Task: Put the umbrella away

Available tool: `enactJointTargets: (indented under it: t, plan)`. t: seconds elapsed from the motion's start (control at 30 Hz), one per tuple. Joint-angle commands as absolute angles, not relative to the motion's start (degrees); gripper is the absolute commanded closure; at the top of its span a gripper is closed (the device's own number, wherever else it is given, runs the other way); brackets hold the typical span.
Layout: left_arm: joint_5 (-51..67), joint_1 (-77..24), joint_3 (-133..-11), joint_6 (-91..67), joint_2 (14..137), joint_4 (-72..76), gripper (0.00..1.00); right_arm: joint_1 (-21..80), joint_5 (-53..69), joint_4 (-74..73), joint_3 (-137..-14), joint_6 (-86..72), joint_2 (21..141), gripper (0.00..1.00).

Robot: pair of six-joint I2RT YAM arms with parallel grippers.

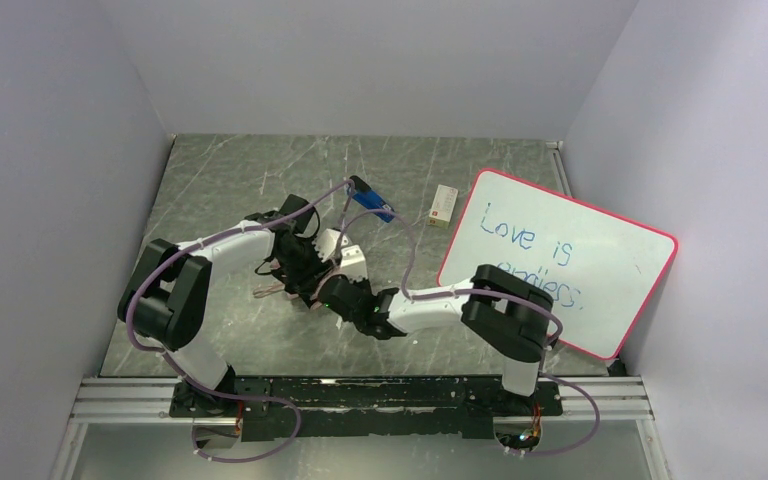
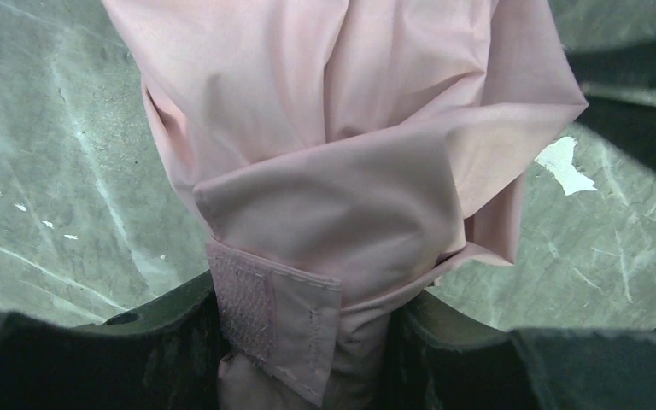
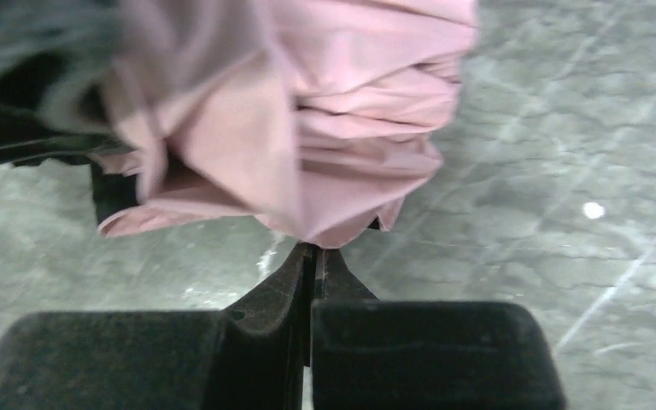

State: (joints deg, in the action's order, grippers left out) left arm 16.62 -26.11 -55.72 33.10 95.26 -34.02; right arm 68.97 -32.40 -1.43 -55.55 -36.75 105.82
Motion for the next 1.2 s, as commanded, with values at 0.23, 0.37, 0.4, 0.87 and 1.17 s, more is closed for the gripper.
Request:
enactJointTargets:
  t: [0.23,0.37,0.4,0.87,1.17]
  plan:
    - [10.18,-25.75,-55.75,32.63,96.37,-34.33,0.73,65.4,-29.18,-14.03,-46.69,-32.93,104.51,1.0]
    - [9.48,-25.75,-55.55,31.39,96.5,-33.42,0.79,67.69,-26.2,-13.21,-44.57,-30.5,101.64,1.0]
    - [9.06,-25.71,-55.55,30.97,96.5,-33.07,0.79,68.28,-25.47,-13.41,-43.97,-30.15,100.82,1.0]
    - [4.43,-24.26,-57.42,29.39,98.09,-31.28,0.95,71.8,-17.57,-15.47,-38.46,-33.22,92.93,1.0]
    - [0.21,-24.17,-56.69,28.81,97.21,-29.28,0.95,71.76,-10.27,-19.08,-38.53,-31.58,89.24,1.0]
